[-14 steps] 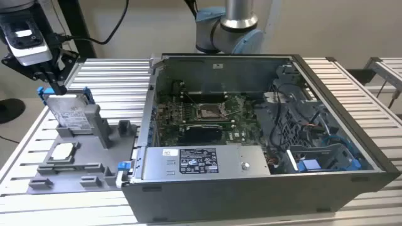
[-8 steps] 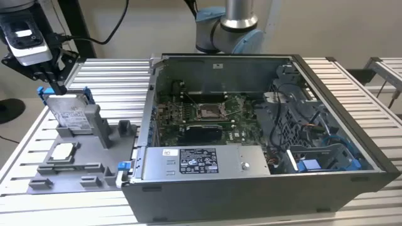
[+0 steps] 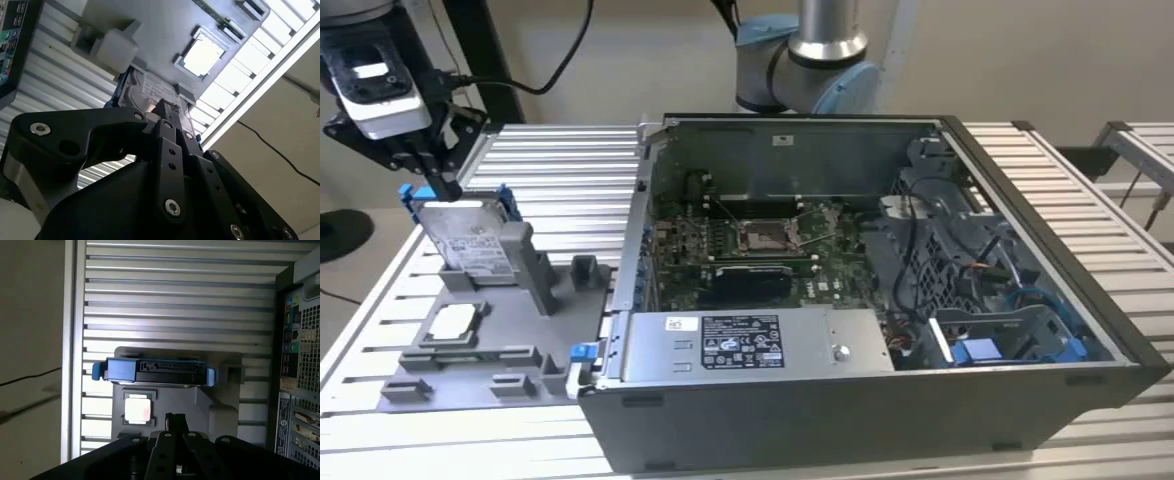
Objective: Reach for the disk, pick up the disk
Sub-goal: 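Reach for the disk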
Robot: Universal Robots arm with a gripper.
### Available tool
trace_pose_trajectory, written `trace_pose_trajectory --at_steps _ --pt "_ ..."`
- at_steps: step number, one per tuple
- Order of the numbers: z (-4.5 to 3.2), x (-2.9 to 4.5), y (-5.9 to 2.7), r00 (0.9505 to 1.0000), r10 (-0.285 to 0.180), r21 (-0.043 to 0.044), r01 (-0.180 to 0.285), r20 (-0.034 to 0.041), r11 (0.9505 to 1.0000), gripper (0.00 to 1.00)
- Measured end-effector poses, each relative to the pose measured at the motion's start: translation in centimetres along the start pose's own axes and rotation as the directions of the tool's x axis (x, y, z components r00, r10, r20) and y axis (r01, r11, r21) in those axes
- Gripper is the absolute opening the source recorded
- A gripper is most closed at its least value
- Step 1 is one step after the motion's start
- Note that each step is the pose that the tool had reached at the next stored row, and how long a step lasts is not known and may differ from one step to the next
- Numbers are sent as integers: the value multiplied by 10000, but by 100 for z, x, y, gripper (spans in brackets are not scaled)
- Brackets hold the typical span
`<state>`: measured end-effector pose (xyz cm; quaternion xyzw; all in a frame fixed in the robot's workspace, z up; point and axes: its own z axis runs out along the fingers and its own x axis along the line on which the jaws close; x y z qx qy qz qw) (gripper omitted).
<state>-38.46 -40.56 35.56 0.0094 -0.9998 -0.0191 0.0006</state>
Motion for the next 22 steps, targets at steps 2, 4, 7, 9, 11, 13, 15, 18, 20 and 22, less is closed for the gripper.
trace_pose_trajectory --at_steps 2,4,7,9,11,13,15,18,20,22 --pt "0 0 31 10000 -2 1 2 -1 10000 0" --pt "2 3 84 10000 -2 2 2 -2 10000 0" --pt "6 20 170 10000 -2 3 2 -1 10000 0" --pt "9 38 234 10000 -2 5 2 -1 10000 0" --pt "12 70 296 10000 -2 6 2 -1 10000 0" --pt "13 133 323 10000 -1 7 1 -1 10000 0" --pt "13 206 332 10000 -2 7 2 1 10000 0" --pt "15 310 340 10000 -3 6 3 4 10000 0" --pt "15 370 342 10000 -2 7 2 3 10000 0" --pt "16 419 344 10000 -2 7 2 3 10000 0"
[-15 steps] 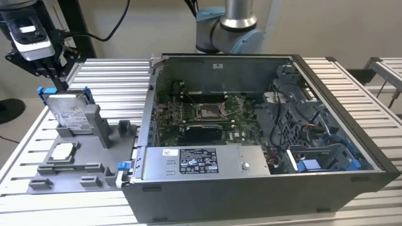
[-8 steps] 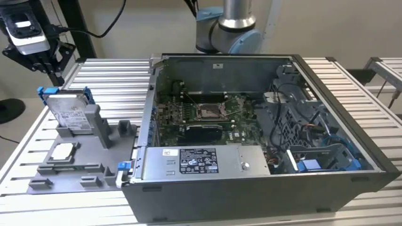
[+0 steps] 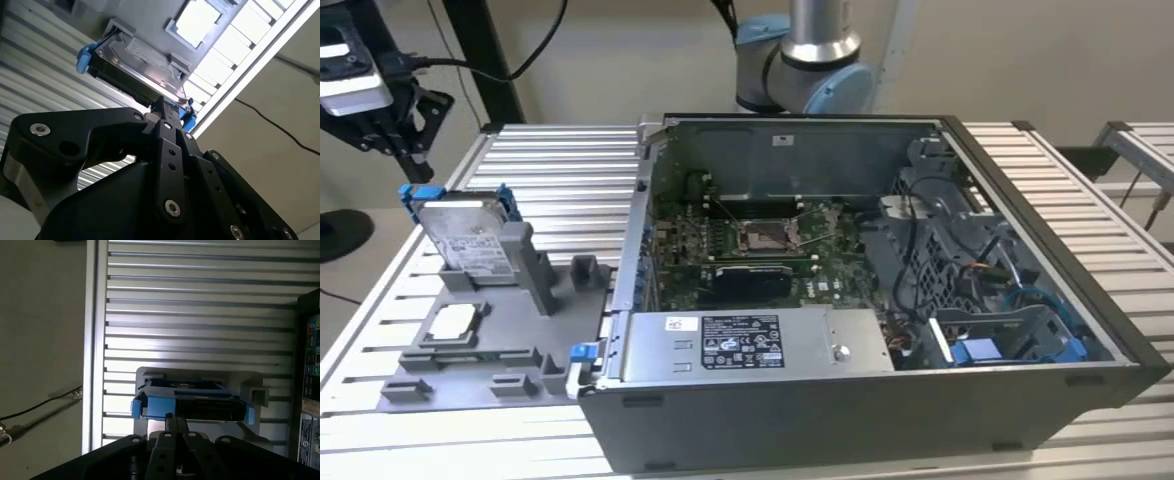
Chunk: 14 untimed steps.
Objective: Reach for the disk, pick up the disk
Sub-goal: 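Reach for the disk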
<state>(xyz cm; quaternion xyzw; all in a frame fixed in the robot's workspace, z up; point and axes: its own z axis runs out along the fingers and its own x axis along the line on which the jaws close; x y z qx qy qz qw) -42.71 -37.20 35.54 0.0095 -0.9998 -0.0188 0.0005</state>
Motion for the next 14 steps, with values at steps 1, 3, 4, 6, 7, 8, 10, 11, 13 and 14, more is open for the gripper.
trace_pose_trajectory --at_steps 1,3,4,6,7,8,10,11,13,14 --pt "1 22 1 10000 0 -1 0 1 10000 0" --pt "1 63 2 10000 0 0 0 0 10000 0" --pt "1 76 2 10000 0 -1 0 1 10000 0" --pt "1 76 2 10000 -2 -1 2 1 10000 0" --pt "0 78 2 10000 -2 0 2 0 10000 0" --pt "1 80 2 10000 0 0 0 0 10000 0" --pt "1 80 2 10000 -10 -1 10 0 10000 0" --pt "1 80 2 10000 -36 0 36 0 10000 0" --pt "1 83 8 9999 -135 -1 135 -4 9999 0" --pt "1 83 9 9998 -201 0 201 -7 9998 0"
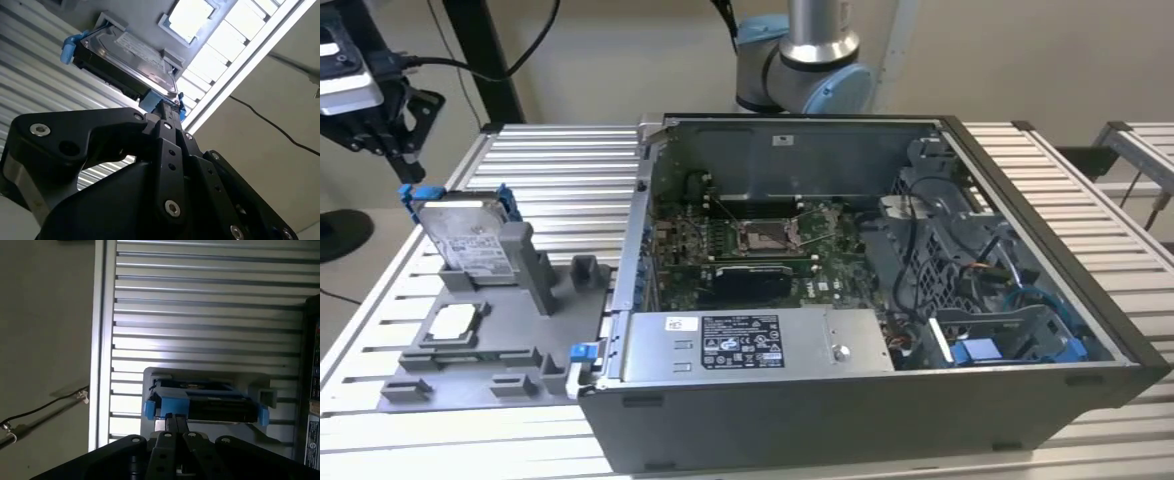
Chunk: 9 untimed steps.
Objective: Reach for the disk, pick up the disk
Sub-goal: 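Reach for the disk, then pick up the disk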
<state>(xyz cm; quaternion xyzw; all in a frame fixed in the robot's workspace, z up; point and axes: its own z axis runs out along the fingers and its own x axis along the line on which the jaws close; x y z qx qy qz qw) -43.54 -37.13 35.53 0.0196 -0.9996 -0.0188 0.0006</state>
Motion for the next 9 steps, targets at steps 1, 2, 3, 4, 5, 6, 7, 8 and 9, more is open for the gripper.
trace_pose_trajectory --at_steps 1,2,3,4,5,6,7,8,9 --pt "0 0 0 10000 -85 0 85 -3 10000 0" --pt "0 0 0 9998 -181 0 181 -7 9998 0" --pt "0 0 1 9996 -294 0 294 -11 9996 0" --pt "-1 1 1 9992 -408 0 408 -16 9992 0" --pt "0 2 2 9986 -520 0 520 -18 9986 0" --pt "-1 2 2 9981 -616 0 616 -17 9981 0" --pt "-1 3 3 9974 -718 2 718 -21 9974 0" --pt "-1 4 3 9965 -832 4 832 -26 9965 0" --pt "0 4 3 9954 -959 4 959 -29 9954 0"
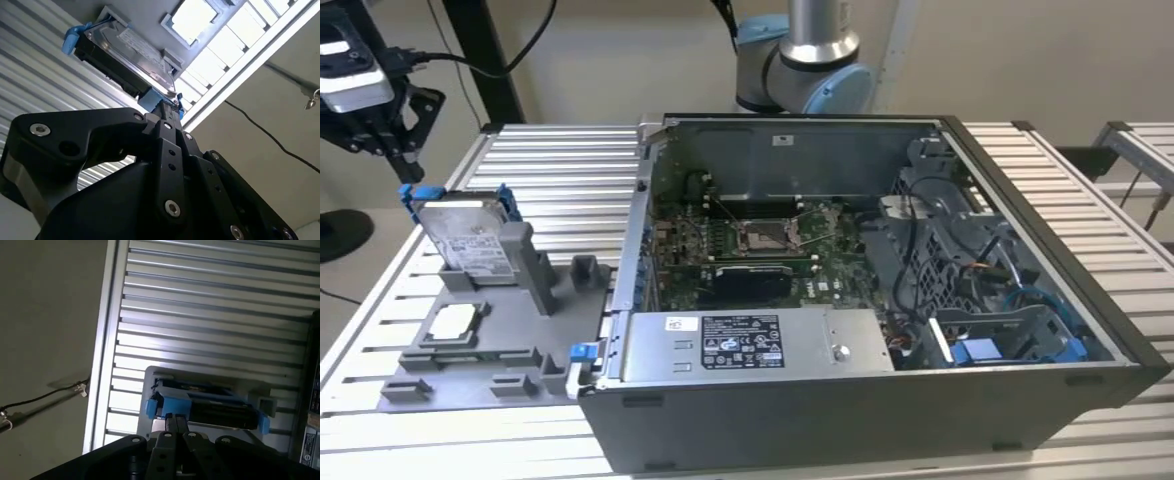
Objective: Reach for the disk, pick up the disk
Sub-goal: 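Pick up the disk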
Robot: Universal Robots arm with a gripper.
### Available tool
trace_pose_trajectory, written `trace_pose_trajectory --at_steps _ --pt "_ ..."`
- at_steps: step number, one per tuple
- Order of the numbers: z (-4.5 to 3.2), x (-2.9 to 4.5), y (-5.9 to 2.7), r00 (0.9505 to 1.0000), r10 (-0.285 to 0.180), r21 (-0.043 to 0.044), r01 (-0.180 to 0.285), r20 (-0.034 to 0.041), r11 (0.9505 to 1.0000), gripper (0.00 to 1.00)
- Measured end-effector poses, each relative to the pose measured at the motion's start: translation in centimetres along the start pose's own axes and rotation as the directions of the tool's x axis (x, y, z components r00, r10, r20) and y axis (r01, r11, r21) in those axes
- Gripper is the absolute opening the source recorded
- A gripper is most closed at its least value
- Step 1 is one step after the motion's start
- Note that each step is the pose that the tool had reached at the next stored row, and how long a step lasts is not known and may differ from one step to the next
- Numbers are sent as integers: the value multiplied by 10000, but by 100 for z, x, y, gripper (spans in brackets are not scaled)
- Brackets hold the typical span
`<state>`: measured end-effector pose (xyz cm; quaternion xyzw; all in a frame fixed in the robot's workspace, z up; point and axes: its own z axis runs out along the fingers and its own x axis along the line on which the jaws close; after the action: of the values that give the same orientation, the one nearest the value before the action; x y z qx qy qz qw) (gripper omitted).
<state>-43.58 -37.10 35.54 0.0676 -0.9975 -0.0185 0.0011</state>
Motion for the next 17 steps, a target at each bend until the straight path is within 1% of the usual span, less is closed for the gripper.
trace_pose_trajectory --at_steps 3,5,7,10,15,17 --pt "1 1 2 9992 -407 -2 407 -13 9992 0" --pt "0 0 3 9975 -708 -2 708 -26 9975 0" --pt "0 1 3 9947 -1023 -3 1023 -38 9948 0" --pt "0 1 4 9888 -1495 -5 1495 -56 9888 0" --pt "0 3 5 9742 -2254 -11 2254 -84 9743 0" --pt "0 5 5 9699 -2432 -12 2432 -91 9700 0"
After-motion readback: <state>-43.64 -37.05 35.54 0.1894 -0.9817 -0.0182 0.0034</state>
